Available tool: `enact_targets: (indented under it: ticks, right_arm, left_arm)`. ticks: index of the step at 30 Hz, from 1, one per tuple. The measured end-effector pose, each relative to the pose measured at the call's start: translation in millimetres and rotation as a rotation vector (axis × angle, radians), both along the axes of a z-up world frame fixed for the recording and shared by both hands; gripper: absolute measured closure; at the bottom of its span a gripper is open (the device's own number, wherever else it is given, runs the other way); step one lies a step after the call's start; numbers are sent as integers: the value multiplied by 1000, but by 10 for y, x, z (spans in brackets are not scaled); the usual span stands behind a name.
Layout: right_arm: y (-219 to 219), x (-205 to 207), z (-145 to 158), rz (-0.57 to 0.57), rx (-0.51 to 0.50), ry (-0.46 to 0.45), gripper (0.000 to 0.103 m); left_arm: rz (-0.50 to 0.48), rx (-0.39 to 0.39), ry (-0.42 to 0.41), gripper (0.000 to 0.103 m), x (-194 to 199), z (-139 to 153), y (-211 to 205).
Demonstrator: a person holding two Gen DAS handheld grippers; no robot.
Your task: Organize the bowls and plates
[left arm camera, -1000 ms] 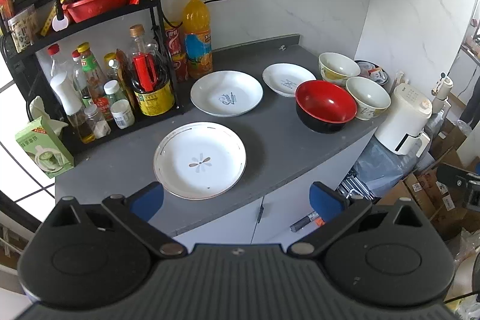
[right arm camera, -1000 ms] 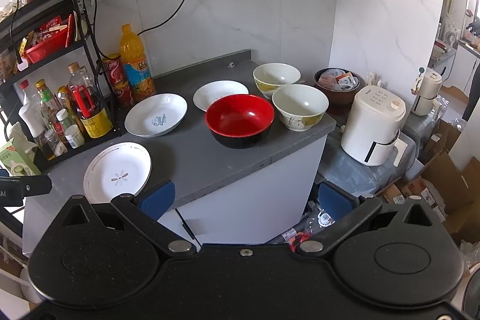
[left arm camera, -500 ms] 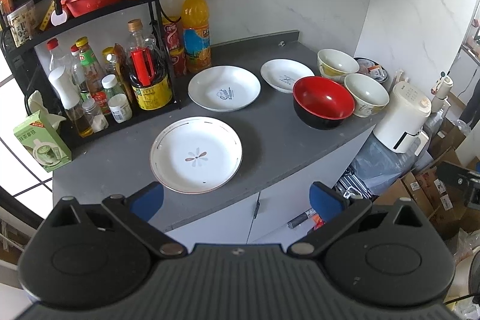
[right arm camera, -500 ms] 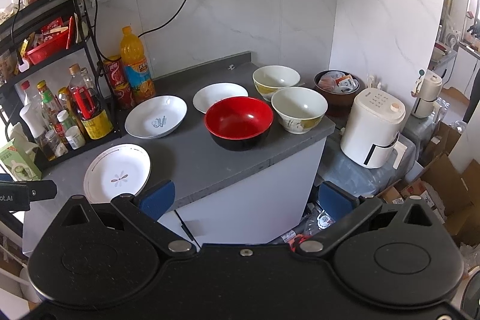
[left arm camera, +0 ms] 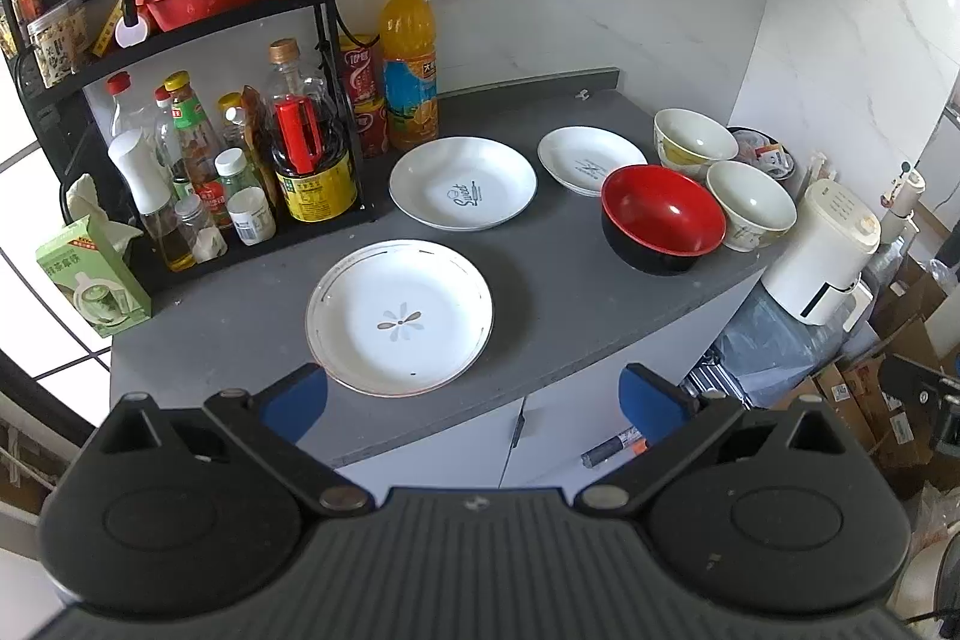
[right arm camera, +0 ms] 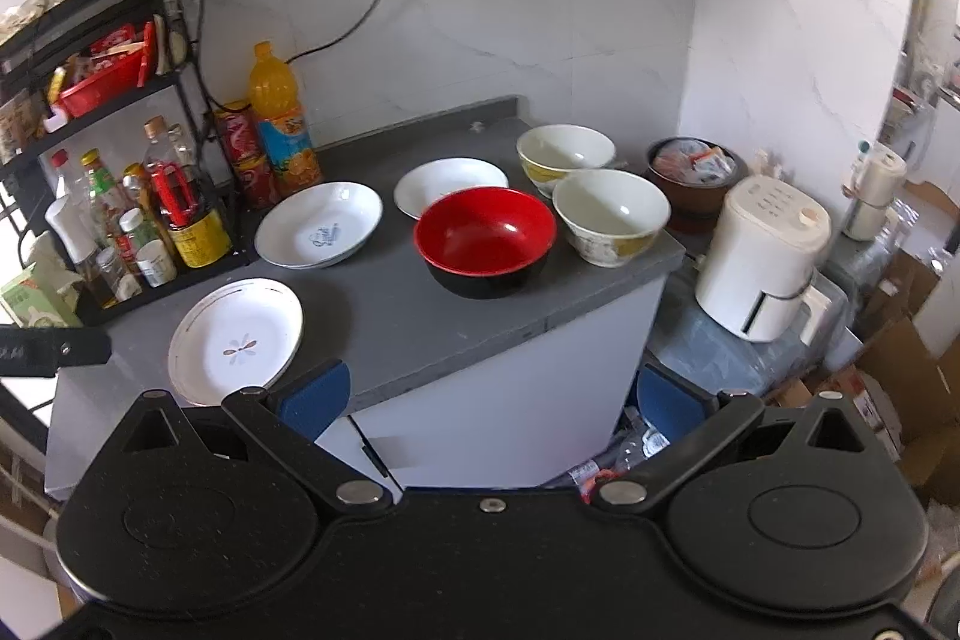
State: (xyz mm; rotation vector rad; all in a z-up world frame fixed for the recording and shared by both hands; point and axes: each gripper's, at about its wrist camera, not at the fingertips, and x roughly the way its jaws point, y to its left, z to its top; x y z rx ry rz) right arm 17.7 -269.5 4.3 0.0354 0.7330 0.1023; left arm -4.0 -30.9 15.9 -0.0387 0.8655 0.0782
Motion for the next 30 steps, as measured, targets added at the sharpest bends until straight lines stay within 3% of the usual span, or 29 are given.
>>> enact_targets:
  ticks: [11,17,30]
  right_arm:
    - [-247,206,-52,113,19,-18,0]
    - [-479,258,-93,150,-32,-61,0]
    - [-1009,457,-153,120,32,-66,0]
  left_arm:
    - [78,16,-4,0,136,-22,-205]
    - [118,27,-17,1,177,-58,-382]
    - [172,15,-30,1,331,-29,-828]
